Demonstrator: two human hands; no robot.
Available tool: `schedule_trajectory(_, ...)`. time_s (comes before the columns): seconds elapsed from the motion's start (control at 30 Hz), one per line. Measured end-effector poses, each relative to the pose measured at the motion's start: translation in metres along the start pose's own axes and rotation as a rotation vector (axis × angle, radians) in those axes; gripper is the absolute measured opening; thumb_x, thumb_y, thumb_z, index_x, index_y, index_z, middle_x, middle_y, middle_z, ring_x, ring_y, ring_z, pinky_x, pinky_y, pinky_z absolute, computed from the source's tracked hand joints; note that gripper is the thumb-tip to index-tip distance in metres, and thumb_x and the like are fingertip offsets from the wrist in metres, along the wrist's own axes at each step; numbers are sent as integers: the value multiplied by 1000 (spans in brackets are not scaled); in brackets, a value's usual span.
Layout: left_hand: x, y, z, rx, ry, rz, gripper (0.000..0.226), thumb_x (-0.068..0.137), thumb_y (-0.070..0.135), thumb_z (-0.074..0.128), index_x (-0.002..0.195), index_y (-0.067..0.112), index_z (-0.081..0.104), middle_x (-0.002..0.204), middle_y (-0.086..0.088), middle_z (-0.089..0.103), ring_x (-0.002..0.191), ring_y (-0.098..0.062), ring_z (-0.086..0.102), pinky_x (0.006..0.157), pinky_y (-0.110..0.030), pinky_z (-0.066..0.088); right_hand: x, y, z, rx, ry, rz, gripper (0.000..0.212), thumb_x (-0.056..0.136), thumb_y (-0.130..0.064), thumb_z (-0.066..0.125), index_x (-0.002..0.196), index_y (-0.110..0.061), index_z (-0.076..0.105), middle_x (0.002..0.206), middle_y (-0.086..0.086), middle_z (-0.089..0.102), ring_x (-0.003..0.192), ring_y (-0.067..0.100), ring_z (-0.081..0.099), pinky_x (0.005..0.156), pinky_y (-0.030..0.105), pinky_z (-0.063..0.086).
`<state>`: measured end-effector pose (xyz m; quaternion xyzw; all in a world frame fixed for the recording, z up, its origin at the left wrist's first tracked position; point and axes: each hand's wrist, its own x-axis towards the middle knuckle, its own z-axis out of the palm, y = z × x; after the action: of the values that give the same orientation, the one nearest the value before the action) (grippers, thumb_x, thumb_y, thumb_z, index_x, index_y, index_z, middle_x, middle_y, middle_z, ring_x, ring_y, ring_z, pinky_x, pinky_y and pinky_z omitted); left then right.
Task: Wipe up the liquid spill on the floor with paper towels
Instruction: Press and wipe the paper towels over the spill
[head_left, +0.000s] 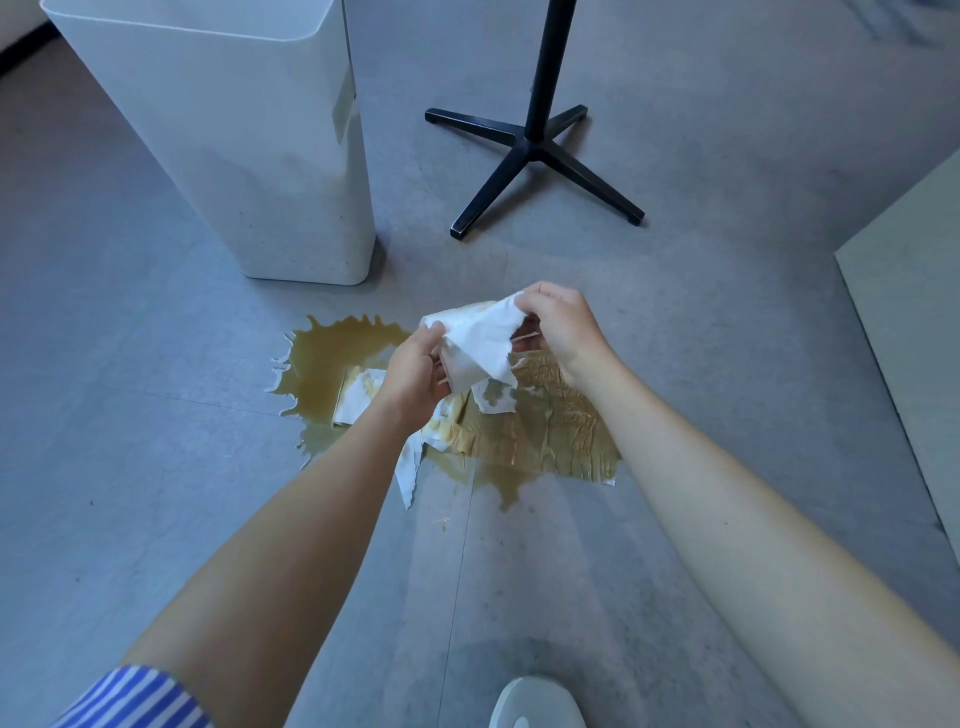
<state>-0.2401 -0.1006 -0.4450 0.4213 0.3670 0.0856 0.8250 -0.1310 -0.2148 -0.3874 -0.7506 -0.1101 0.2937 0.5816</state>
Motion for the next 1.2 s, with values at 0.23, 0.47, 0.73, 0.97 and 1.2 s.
schedule_trajectory(0.23,-3,-2,0,117,-277,-18,46,91,40,55,125,10,61,115,-12,68,99,-28,66,84,-41,53,7,-12,1,246,28,-17,7,94,-4,48,89,-7,52,80,11,67,71,20,70,61,29,58)
schedule_trajectory(0.47,-3,-1,-7,362,-278,46,14,90,8,60,102,8,67,92,-5,69,77,-20,65,62,-27,53,27,-5,-19,234,381,-40,14,96,-6,39,105,-1,48,96,19,66,77,18,72,63,25,58)
schedule_trajectory(0.73,-11,11,-3,484,-355,57,20,72,13,62,89,8,71,85,-10,67,70,-23,63,60,-26,47,13,14,-25,-462,415,-191,5,97,-11,33,94,-9,36,83,1,47,74,21,47,57,30,35)
schedule_trajectory(0.97,-12,30,8,510,-255,129,16,63,12,52,75,3,54,75,-14,51,64,-25,47,53,-25,34,11,29,-25,-639,176,-239,6,93,-12,44,88,-9,45,76,0,49,73,19,46,61,30,35)
schedule_trajectory(1.2,-8,30,-5,735,50,221,15,78,18,59,68,9,52,57,-3,42,45,-14,37,50,-25,28,26,22,-17,184,368,102,14,93,1,39,103,-8,42,90,17,65,71,22,69,65,28,58)
